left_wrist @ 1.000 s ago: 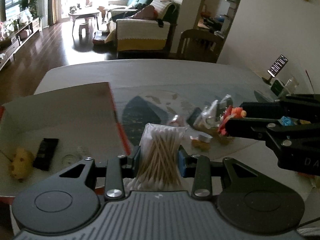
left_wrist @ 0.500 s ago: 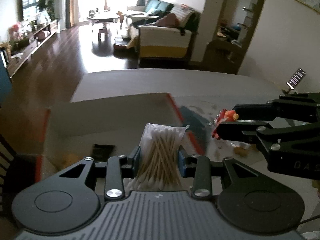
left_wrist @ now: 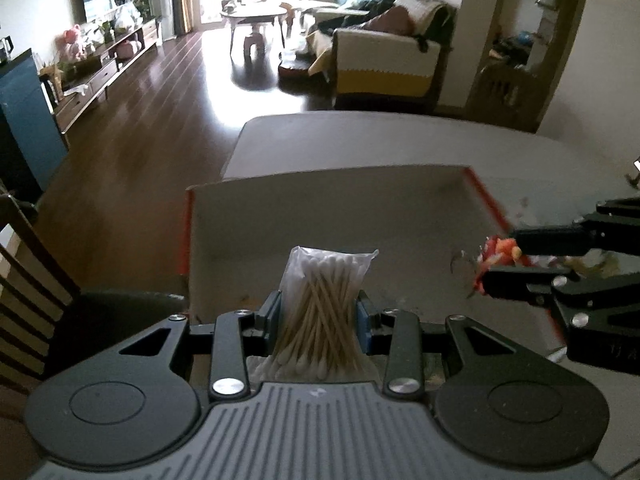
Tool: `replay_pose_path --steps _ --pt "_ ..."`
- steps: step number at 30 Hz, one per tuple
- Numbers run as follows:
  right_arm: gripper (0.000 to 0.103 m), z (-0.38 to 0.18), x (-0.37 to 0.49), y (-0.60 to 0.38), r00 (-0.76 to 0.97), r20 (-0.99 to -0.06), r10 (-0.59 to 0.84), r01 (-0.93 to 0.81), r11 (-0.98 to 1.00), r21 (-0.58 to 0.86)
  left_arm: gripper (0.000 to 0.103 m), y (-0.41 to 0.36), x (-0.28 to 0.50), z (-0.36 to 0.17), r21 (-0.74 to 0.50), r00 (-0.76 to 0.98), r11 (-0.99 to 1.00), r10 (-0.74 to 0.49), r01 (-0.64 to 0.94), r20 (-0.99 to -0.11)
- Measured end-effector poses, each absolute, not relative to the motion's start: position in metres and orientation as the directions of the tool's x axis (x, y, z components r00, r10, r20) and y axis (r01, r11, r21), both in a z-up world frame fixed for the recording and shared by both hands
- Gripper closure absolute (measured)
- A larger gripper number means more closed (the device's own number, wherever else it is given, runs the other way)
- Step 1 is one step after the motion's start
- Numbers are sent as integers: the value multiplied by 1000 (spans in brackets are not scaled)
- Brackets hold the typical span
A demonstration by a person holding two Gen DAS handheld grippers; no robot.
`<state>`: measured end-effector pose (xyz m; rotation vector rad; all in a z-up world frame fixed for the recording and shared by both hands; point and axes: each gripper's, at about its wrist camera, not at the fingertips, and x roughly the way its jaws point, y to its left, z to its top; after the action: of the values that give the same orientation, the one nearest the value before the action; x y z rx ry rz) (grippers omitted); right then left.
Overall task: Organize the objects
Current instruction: 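Carry the swab bag and orange toy over the cardboard box with both tools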
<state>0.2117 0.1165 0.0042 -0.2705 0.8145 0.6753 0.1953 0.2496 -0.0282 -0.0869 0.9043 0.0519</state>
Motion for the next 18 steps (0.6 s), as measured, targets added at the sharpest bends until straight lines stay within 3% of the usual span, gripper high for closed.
replay_pose_path --steps 6,18 --pt "68 -31 220 130 446 -811 379 -643 766 4 67 253 205 -48 -32 593 998 7 -56 -805" --pt "67 -54 223 141 395 -858 327 -649 761 -9 67 242 223 -81 -12 523 1000 -16 10 -852"
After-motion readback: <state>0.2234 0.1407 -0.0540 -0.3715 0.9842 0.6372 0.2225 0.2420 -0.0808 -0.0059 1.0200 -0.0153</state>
